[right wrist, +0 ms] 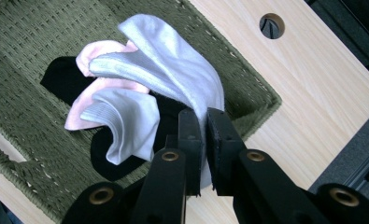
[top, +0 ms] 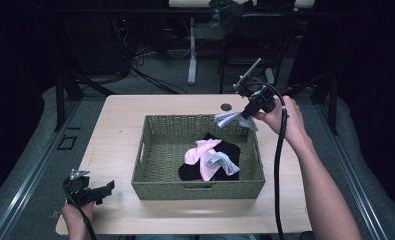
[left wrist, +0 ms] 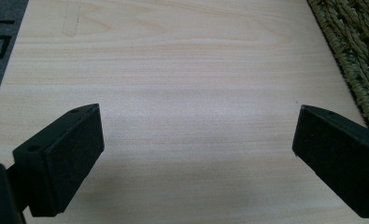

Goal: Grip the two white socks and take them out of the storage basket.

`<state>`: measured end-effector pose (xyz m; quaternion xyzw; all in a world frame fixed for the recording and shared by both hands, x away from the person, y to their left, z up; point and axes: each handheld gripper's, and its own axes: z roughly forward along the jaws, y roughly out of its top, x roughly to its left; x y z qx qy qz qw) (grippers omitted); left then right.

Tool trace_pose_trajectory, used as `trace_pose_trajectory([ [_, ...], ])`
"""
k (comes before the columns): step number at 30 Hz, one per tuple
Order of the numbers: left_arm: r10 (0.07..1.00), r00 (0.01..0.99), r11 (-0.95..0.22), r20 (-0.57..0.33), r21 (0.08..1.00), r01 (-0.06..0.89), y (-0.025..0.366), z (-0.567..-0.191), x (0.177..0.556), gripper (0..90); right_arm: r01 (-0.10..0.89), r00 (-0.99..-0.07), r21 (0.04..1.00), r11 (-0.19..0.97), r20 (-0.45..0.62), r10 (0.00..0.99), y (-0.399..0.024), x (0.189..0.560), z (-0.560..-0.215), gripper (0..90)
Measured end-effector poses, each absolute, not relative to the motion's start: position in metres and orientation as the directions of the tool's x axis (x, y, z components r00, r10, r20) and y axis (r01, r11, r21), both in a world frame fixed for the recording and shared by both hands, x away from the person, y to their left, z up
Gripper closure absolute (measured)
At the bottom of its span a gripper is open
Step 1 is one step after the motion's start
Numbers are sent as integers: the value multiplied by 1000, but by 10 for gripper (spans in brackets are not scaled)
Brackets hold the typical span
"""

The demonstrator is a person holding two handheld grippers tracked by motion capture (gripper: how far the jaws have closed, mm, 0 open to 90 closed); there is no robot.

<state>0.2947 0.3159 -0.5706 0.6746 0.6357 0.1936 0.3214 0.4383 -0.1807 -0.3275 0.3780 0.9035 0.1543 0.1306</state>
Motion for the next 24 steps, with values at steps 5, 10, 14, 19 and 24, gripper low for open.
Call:
trace_pose_trajectory([
  [5, 982, 122, 10, -146, 679, 734, 316, -570, 295, 21, 655, -660, 398, 642, -112, 743, -194, 436, -324, 850],
  [10, 983, 117, 12, -144, 679, 734, 316, -570, 294, 22, 672, -636, 406, 620, -114, 763, -214, 432, -319, 850],
  [14, 982, 119, 9, -144, 676, 737, 316, -570, 295, 22, 681, -614, 429, 594, -107, 782, -230, 428, -316, 850],
  [19, 982, 116, 15, -146, 678, 735, 316, -571, 295, 23, 712, -574, 424, 559, -106, 812, -257, 423, -320, 850],
  [24, 983, 114, 15, -146, 677, 736, 316, -571, 295, 23, 739, -542, 423, 524, -89, 836, -277, 421, -328, 850],
])
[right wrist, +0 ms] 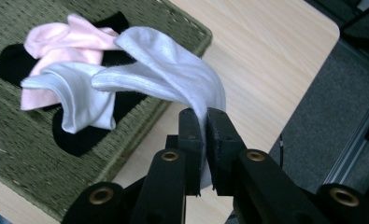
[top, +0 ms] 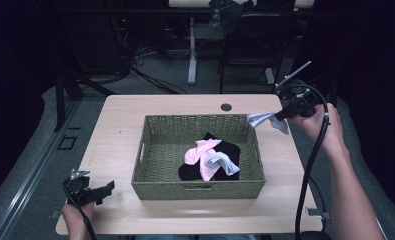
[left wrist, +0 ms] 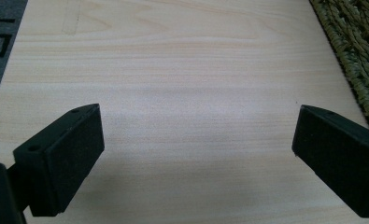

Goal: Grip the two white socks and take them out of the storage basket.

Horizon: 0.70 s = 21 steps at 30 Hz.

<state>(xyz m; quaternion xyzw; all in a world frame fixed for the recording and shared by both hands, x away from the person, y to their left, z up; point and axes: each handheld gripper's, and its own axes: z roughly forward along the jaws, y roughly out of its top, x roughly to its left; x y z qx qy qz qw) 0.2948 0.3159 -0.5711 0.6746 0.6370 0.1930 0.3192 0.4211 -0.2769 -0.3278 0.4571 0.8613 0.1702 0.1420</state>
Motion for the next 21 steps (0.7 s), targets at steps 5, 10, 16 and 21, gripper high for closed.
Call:
trace_pose_trajectory([
  [5, 983, 112, 14, -143, 675, 738, 316, -571, 295, 23, 773, -498, 422, 474, -59, 865, -300, 418, -339, 850],
  [10, 983, 112, 15, -145, 675, 737, 316, -571, 295, 23, 796, -472, 405, 450, -51, 880, -313, 416, -350, 850],
  [16, 983, 111, 17, -144, 678, 735, 316, -571, 295, 24, 823, -439, 388, 414, -27, 898, -326, 417, -371, 850],
  [21, 983, 113, 12, -142, 674, 739, 315, -571, 295, 24, 849, -417, 351, 396, -17, 909, -330, 419, -393, 849],
])
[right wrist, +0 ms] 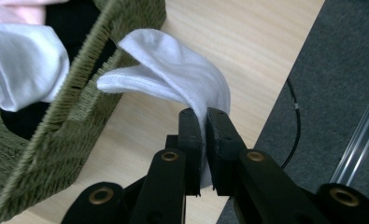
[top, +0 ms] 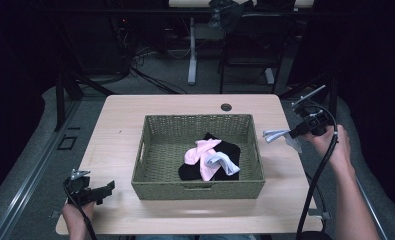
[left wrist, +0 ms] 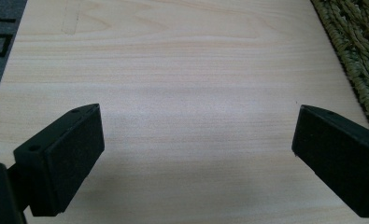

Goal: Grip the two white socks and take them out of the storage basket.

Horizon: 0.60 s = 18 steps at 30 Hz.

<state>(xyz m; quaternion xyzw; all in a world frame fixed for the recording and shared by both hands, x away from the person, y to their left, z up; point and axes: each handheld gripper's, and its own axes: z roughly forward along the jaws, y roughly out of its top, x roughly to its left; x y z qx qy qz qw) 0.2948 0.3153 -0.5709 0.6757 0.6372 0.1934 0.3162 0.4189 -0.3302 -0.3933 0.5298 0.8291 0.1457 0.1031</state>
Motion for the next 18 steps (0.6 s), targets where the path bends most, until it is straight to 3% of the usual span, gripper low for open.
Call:
trace_pose_trajectory([
  [18, 983, 118, 7, -140, 673, 739, 315, -571, 295, 25, 910, -353, 251, 329, 53, 934, -334, 426, -472, 842],
])
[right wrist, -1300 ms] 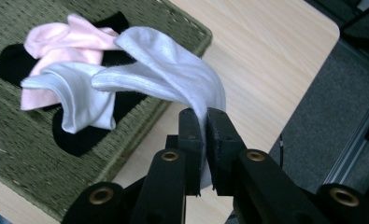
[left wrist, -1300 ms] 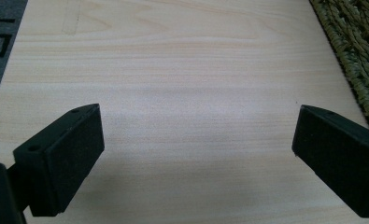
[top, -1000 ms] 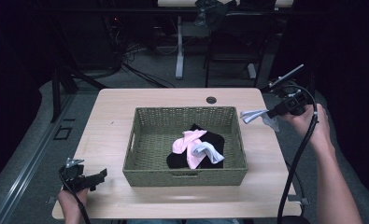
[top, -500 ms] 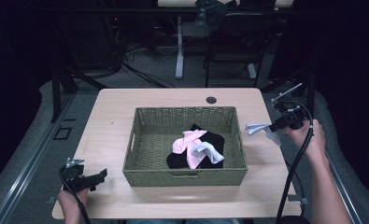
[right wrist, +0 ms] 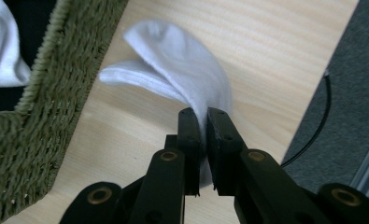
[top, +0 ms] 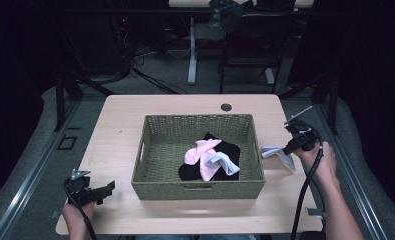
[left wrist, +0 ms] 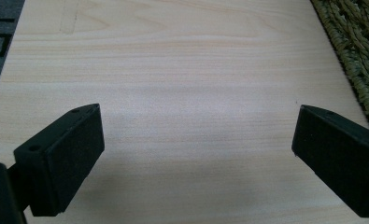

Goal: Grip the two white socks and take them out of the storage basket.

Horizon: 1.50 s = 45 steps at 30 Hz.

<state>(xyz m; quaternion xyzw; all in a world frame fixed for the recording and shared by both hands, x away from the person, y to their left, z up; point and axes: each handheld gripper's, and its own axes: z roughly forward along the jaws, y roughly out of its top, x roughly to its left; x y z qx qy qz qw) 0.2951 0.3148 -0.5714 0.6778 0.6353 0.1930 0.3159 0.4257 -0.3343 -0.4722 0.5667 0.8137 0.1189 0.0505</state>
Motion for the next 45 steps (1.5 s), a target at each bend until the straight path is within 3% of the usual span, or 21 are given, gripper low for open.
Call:
trace_pose_trajectory([
  [12, 983, 122, 4, -139, 673, 739, 314, -571, 295, 24, 928, -332, 215, 305, 102, 938, -335, 427, -503, 841],
  [15, 983, 118, 7, -139, 674, 739, 315, -572, 295, 24, 927, -334, 214, 307, 99, 937, -333, 426, -504, 803],
  [16, 983, 119, 7, -140, 675, 738, 315, -572, 295, 24, 925, -338, 217, 312, 98, 936, -333, 426, -502, 783],
  [17, 983, 120, 6, -140, 673, 740, 315, -571, 295, 25, 919, -351, 227, 322, 97, 931, -332, 424, -497, 708],
  [19, 983, 121, 4, -139, 672, 741, 315, -571, 295, 25, 917, -353, 234, 323, 95, 931, -332, 423, -495, 676],
  [20, 983, 118, 5, -138, 672, 741, 314, -571, 295, 25, 907, -374, 248, 339, 107, 921, -332, 421, -487, 575],
  [22, 983, 119, 6, -140, 673, 740, 315, -571, 295, 24, 902, -379, 266, 340, 111, 919, -331, 418, -480, 494],
  [23, 983, 119, 6, -140, 673, 740, 315, -571, 295, 25, 902, -379, 266, 340, 111, 919, -331, 418, -480, 494],
  [24, 983, 116, 10, -141, 675, 737, 315, -572, 295, 25, 892, -397, 278, 356, 109, 911, -330, 416, -469, 407],
  [26, 984, 118, 5, -138, 670, 742, 315, -571, 295, 25, 891, -395, 286, 353, 104, 913, -330, 415, -465, 377],
  [28, 983, 121, 5, -140, 674, 739, 315, -571, 295, 25, 876, -415, 311, 369, 96, 905, -325, 412, -448, 286],
  [33, 983, 118, 8, -141, 675, 738, 315, -571, 295, 25, 851, -455, 333, 407, 79, 887, -313, 408, -428, 196],
  [34, 983, 117, 10, -141, 675, 737, 315, -571, 295, 25, 840, -465, 345, 418, 61, 883, -305, 406, -421, 132],
  [37, 983, 117, 9, -140, 677, 736, 315, -571, 295, 25, 827, -486, 356, 436, 62, 872, -297, 405, -413, 103],
  [38, 983, 117, 10, -142, 675, 738, 315, -571, 295, 25, 814, -504, 362, 453, 54, 862, -287, 405, -408, 24],
  [45, 983, 118, 10, -143, 679, 734, 315, -571, 295, 25, 779, -561, 371, 506, 51, 826, -258, 405, -397, 0],
])
